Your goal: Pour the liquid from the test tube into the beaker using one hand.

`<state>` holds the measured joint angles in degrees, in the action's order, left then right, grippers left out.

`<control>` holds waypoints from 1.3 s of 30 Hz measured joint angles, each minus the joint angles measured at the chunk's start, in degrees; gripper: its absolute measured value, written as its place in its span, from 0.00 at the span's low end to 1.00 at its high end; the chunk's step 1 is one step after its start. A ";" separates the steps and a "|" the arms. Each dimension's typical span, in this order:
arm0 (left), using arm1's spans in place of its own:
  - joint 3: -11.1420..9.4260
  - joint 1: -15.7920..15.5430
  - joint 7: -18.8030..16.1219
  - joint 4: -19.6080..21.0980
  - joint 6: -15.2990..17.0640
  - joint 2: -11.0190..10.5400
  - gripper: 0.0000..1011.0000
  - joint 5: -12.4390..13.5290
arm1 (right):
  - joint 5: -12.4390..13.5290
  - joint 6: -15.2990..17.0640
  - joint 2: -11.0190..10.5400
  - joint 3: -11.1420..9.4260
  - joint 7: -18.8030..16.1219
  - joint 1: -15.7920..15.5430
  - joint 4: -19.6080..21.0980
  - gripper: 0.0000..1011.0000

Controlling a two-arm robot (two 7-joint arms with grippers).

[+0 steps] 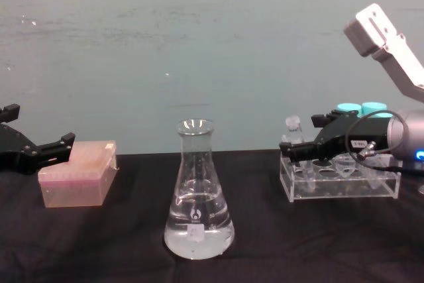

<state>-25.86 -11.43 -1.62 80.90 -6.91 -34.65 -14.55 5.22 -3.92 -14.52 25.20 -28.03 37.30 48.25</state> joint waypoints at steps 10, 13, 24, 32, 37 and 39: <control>0.00 0.00 0.00 0.00 0.00 0.00 0.99 0.00 | -0.36 -0.69 0.58 -0.09 -0.48 0.87 -1.75 0.99; 0.00 0.00 0.00 0.00 0.00 0.00 0.99 0.00 | -0.47 -0.85 0.74 -0.07 -0.67 1.04 -1.98 0.99; 0.00 0.00 0.00 0.00 0.00 0.00 0.99 0.00 | -0.53 -1.28 1.29 -0.28 -0.83 1.39 -2.42 0.99; 0.00 0.00 0.00 0.00 0.00 0.00 0.99 0.00 | -0.38 -1.40 1.29 -0.41 -0.84 1.30 -2.30 0.99; 0.00 0.00 0.00 0.00 0.00 0.00 0.99 0.00 | -0.36 -1.36 1.27 -0.39 -0.83 1.27 -2.27 0.99; 0.00 0.00 0.00 0.00 0.00 0.00 0.99 0.00 | -0.35 -1.35 1.26 -0.38 -0.83 1.25 -2.25 0.99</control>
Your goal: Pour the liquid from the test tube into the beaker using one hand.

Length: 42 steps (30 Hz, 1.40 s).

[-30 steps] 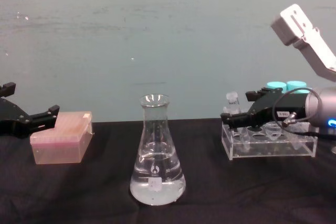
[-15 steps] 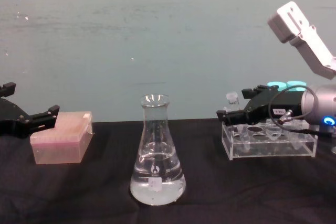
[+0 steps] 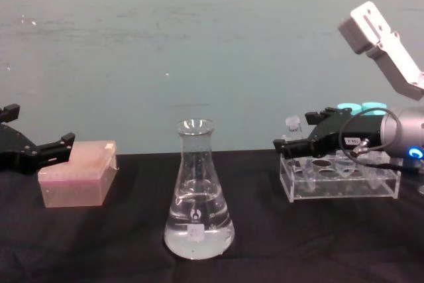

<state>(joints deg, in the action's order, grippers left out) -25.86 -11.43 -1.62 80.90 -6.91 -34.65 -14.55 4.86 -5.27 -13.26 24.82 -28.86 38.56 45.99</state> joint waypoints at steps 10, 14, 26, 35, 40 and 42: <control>0.00 0.00 0.00 0.00 0.00 0.00 0.99 0.00 | 0.00 0.05 -0.04 0.06 0.01 -0.01 0.03 0.94; 0.00 0.00 0.00 0.00 0.00 0.00 0.99 0.00 | 0.00 0.07 -0.04 0.07 0.02 -0.01 0.03 0.83; 0.00 0.00 0.00 0.00 0.00 0.00 0.99 0.00 | 0.00 0.10 -0.04 0.07 0.06 -0.01 0.03 0.48; 0.00 0.00 0.00 0.00 0.00 0.00 0.99 0.00 | 0.00 0.10 -0.04 0.08 0.07 -0.01 0.02 0.21; 0.00 0.00 0.00 0.00 0.00 0.00 0.99 0.00 | 0.00 0.10 -0.04 0.08 0.07 -0.01 0.02 0.20; 0.00 0.00 0.00 0.00 0.00 0.00 0.99 0.00 | 0.00 0.09 -0.04 0.07 0.07 0.00 0.02 0.20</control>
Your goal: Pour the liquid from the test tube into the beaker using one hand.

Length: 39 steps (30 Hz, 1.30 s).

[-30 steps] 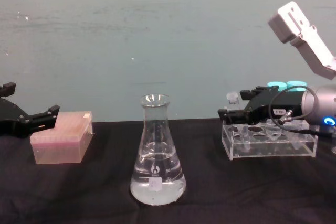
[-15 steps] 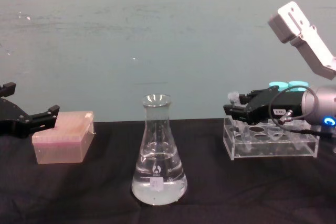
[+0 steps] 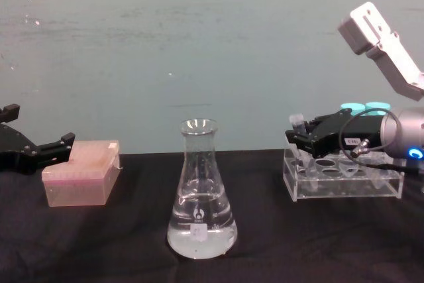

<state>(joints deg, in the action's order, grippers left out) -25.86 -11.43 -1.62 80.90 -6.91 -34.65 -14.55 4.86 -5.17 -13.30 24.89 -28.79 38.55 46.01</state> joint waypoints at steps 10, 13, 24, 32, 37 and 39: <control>0.00 0.00 0.00 0.00 0.00 0.00 0.99 0.00 | 0.00 0.00 -0.03 -0.02 -0.01 -0.02 0.08 0.20; 0.00 0.00 0.00 0.00 0.00 0.00 0.99 0.00 | 0.07 0.09 -0.27 -0.17 -0.04 -0.40 1.04 0.20; 0.00 0.00 0.00 0.00 0.00 0.00 0.99 0.00 | 1.92 1.49 -1.54 -1.31 -0.52 -2.52 6.91 0.20; 0.00 0.00 0.00 0.00 0.00 0.00 0.99 0.00 | 4.19 2.05 -2.51 -2.48 -0.60 -3.68 11.85 0.20; 0.00 0.00 0.00 0.00 0.00 0.00 0.99 0.00 | 4.89 1.55 -3.30 -2.68 -0.59 -3.97 14.23 0.20; 0.00 0.00 0.00 0.00 0.00 0.00 0.99 0.00 | 4.91 1.20 -3.55 -2.66 -0.59 -4.00 14.72 0.20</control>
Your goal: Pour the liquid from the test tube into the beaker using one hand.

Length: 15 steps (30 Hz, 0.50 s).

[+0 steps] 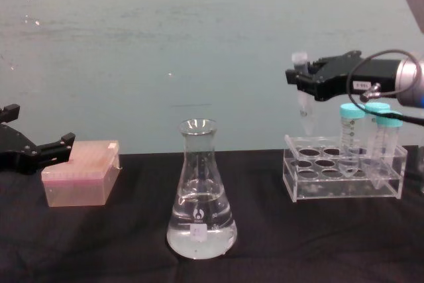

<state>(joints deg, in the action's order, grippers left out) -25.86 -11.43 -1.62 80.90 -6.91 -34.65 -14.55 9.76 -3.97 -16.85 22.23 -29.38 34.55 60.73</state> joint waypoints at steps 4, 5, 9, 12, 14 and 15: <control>0.00 0.00 0.00 0.00 0.00 0.00 0.99 0.00 | -0.48 -1.63 -0.75 0.35 0.13 0.07 0.81 0.20; 0.00 0.00 0.00 0.00 0.00 0.00 0.99 0.00 | -0.48 -1.63 -0.75 0.35 0.13 0.07 0.81 0.20; 0.00 0.00 0.00 0.00 0.00 0.00 0.99 0.00 | -1.31 -3.22 -1.23 0.77 0.40 0.19 1.13 0.20; 0.00 0.00 0.00 0.00 0.00 0.00 0.99 0.00 | -2.65 -5.04 -1.66 1.35 0.96 0.13 1.69 0.20; 0.00 0.00 0.00 0.00 0.00 0.00 0.99 0.00 | -3.63 -6.31 -1.86 1.72 1.41 -0.06 2.04 0.20; 0.00 0.00 0.00 0.00 0.00 0.00 0.99 0.00 | -3.63 -6.31 -1.86 1.72 1.41 -0.06 2.04 0.20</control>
<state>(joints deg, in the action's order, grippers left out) -25.86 -11.43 -1.62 80.90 -6.90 -34.65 -14.55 6.13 -10.28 -18.71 23.94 -27.97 34.49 62.77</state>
